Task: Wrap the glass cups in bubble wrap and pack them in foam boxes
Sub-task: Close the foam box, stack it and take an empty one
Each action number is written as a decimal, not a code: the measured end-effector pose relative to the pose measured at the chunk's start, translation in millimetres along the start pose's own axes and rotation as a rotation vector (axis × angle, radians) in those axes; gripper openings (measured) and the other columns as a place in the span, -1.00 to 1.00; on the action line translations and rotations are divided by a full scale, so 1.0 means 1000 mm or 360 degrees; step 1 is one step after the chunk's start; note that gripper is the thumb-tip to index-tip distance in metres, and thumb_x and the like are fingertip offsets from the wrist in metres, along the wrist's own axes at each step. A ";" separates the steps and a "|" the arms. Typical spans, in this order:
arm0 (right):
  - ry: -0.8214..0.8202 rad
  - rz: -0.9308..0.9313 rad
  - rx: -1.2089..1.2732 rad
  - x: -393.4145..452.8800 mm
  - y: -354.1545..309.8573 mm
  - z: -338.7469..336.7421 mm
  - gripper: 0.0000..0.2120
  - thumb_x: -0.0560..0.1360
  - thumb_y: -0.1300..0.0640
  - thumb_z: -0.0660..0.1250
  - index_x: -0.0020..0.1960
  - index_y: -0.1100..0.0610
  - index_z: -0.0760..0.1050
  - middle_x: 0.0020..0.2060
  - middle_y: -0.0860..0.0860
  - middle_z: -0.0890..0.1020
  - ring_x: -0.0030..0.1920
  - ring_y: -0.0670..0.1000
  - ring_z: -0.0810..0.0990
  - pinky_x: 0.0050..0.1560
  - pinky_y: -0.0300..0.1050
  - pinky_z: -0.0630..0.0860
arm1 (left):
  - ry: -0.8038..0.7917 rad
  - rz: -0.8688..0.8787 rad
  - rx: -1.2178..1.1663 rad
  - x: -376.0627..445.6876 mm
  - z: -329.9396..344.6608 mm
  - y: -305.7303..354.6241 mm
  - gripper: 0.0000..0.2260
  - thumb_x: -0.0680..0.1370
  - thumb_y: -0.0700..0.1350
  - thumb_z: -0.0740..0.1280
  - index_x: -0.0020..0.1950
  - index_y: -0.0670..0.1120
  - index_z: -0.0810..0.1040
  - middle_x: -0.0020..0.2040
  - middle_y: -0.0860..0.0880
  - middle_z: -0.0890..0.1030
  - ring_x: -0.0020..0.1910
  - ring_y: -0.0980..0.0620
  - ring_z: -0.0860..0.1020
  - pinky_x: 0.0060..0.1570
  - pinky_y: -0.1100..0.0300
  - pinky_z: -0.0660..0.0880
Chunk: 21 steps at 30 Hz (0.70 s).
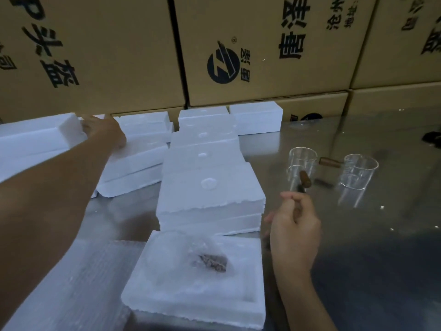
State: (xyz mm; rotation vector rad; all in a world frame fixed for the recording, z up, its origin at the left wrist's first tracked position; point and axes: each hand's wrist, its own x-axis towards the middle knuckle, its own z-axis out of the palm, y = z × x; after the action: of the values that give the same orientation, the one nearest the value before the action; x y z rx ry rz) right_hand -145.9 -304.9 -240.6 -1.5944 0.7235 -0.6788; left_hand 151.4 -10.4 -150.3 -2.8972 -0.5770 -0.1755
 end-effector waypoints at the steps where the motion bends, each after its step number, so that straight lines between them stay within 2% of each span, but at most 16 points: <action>1: -0.0004 0.0011 0.0017 0.001 0.000 0.000 -0.78 0.55 0.11 0.12 0.04 -0.10 0.52 -0.23 0.01 0.68 -0.14 0.21 0.64 0.01 0.23 0.57 | 0.0034 0.0002 0.0087 0.000 0.000 -0.001 -0.37 0.61 -0.08 0.30 0.59 -0.17 0.08 0.50 -0.41 0.19 0.49 -0.38 0.19 0.47 -0.16 0.19; 3: -0.0010 0.0031 0.0042 0.001 -0.001 -0.001 -0.77 0.54 0.12 0.12 0.02 -0.09 0.52 -0.27 0.02 0.68 -0.15 0.25 0.64 -0.01 0.27 0.58 | 0.0117 0.0086 0.0280 -0.003 0.000 -0.003 -0.49 0.63 -0.07 0.27 0.51 -0.22 0.22 0.39 -0.34 0.41 0.37 -0.33 0.39 0.39 -0.13 0.31; 6: -0.0025 0.0051 0.0039 0.000 -0.003 -0.003 -0.77 0.54 0.13 0.12 0.00 -0.10 0.51 -0.37 -0.01 0.66 -0.17 0.24 0.63 -0.01 0.28 0.58 | 0.0264 0.0211 0.0534 -0.009 -0.002 -0.005 -0.71 0.61 -0.16 0.29 0.31 -0.23 0.46 0.20 -0.22 0.57 0.21 -0.22 0.54 0.24 0.01 0.45; 8: -0.0032 0.0056 0.0054 -0.001 -0.004 -0.003 -0.78 0.53 0.13 0.12 -0.02 -0.11 0.51 -0.40 -0.04 0.66 -0.18 0.24 0.63 -0.03 0.30 0.59 | 0.0314 0.0249 0.0609 -0.017 -0.004 -0.007 -0.77 0.58 -0.21 0.29 0.23 -0.18 0.51 0.11 -0.16 0.59 0.16 -0.15 0.55 0.06 0.12 0.46; 11: -0.0045 0.0054 0.0060 -0.001 -0.004 -0.003 -0.78 0.53 0.13 0.12 -0.05 -0.11 0.50 -0.40 -0.06 0.65 -0.19 0.25 0.63 -0.04 0.30 0.59 | 0.0345 0.0296 0.0711 -0.024 -0.005 -0.013 -0.78 0.60 -0.17 0.29 0.23 -0.12 0.50 0.10 -0.12 0.56 0.14 -0.10 0.53 -0.12 0.18 0.36; 13: -0.0047 0.0050 0.0067 -0.002 -0.004 -0.002 -0.78 0.53 0.11 0.11 -0.05 -0.12 0.50 -0.40 -0.06 0.66 -0.17 0.25 0.63 -0.03 0.30 0.59 | 0.0404 0.0330 0.0726 -0.024 -0.004 -0.017 -0.78 0.59 -0.16 0.31 0.23 -0.13 0.51 0.09 -0.13 0.55 0.11 -0.09 0.53 -0.15 0.18 0.35; 18: -0.0062 0.0059 0.0084 -0.001 -0.003 -0.003 -0.79 0.53 0.11 0.12 -0.04 -0.11 0.50 -0.40 -0.07 0.66 -0.16 0.25 0.63 -0.01 0.30 0.58 | 0.0533 0.0445 0.0539 -0.026 -0.005 -0.019 -0.73 0.52 -0.29 0.36 0.21 -0.20 0.54 0.05 -0.19 0.52 0.08 -0.16 0.52 -0.16 0.10 0.44; 21: -0.0065 0.0061 0.0102 -0.001 -0.003 -0.003 -0.80 0.53 0.09 0.12 -0.04 -0.11 0.50 -0.39 -0.08 0.66 -0.16 0.25 0.63 0.01 0.31 0.58 | 0.0577 0.0542 0.0546 -0.031 -0.012 -0.018 -0.66 0.51 -0.30 0.38 0.28 -0.18 0.51 0.06 -0.19 0.53 0.08 -0.15 0.53 -0.16 0.08 0.48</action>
State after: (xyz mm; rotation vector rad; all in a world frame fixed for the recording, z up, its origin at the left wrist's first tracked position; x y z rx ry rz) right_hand -148.7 -305.9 -237.0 -1.5280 0.6941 -0.6339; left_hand 114.4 -7.9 -140.3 -2.4930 -0.0418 -0.4852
